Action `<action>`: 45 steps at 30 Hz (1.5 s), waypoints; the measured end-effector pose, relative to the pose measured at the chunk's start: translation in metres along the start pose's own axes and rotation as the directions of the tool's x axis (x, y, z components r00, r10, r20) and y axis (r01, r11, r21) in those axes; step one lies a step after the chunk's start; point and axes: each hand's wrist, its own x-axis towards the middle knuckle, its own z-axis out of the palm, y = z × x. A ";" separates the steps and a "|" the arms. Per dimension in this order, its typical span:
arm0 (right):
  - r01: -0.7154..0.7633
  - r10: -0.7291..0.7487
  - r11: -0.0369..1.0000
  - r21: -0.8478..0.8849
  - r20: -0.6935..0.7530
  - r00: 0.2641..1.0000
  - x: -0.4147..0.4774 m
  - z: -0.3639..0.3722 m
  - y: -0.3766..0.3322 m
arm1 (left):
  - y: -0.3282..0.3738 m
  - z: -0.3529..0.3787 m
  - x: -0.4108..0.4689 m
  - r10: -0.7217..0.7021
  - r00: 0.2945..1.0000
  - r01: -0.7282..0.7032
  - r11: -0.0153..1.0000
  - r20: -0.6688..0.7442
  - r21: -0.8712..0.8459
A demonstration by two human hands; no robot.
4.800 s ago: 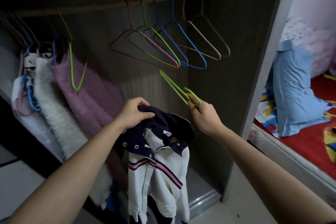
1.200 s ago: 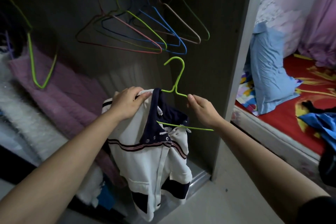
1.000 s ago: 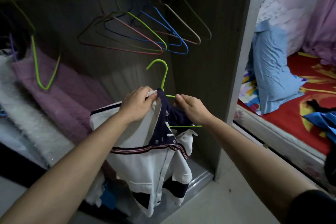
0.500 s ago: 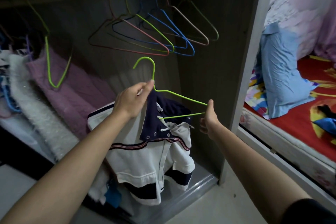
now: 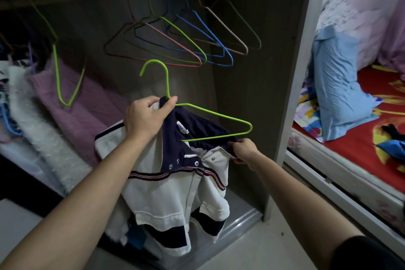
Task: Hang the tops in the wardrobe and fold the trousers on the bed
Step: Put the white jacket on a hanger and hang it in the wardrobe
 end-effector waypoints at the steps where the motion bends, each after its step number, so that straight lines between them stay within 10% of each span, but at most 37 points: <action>1: 0.015 -0.015 1.000 0.001 -0.032 0.999 0.001 -0.005 0.003 | -0.007 -0.002 0.001 -0.004 1.000 0.004 0.999 -0.003 0.041; 15: 0.379 -0.524 0.817 -0.436 -0.282 0.804 -0.031 -0.035 -0.051 | -0.033 0.007 0.000 0.118 0.993 -0.119 0.977 0.018 0.179; 25: 0.377 -0.551 0.794 -0.477 -0.299 0.779 -0.039 -0.055 -0.064 | -0.022 0.029 -0.016 0.228 0.944 -0.281 0.935 0.239 0.217; 33: 0.561 -0.630 0.776 -0.290 -0.309 0.712 -0.065 -0.029 -0.081 | -0.030 0.054 -0.029 0.006 0.932 0.004 1.000 0.364 -0.026; 38: 0.370 -0.504 0.764 -0.529 -0.132 0.853 -0.053 -0.019 -0.045 | -0.035 0.067 -0.029 -0.217 0.954 0.291 0.841 0.208 -0.456; 45: 0.381 -0.443 0.814 -0.439 -0.046 0.895 -0.054 -0.019 -0.058 | -0.027 0.075 -0.034 -0.035 0.881 0.272 0.854 0.472 -0.444</action>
